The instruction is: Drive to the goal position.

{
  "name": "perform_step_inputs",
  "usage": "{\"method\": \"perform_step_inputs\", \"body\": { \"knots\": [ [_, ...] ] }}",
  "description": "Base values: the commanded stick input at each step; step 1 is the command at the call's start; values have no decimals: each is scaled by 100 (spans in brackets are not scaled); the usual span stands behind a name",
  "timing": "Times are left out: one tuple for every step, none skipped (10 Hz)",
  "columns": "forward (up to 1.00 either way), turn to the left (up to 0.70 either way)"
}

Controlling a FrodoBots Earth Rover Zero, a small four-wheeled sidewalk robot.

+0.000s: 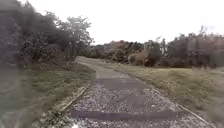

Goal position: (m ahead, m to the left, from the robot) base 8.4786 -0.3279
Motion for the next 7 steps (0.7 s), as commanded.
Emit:
{"method": "perform_step_inputs", "body": {
  "knots": [
    [85, 1],
    [85, 1],
    [85, 1],
    [85, 1],
    [85, 1],
    [85, 1],
    [85, 1]
  ]
}}
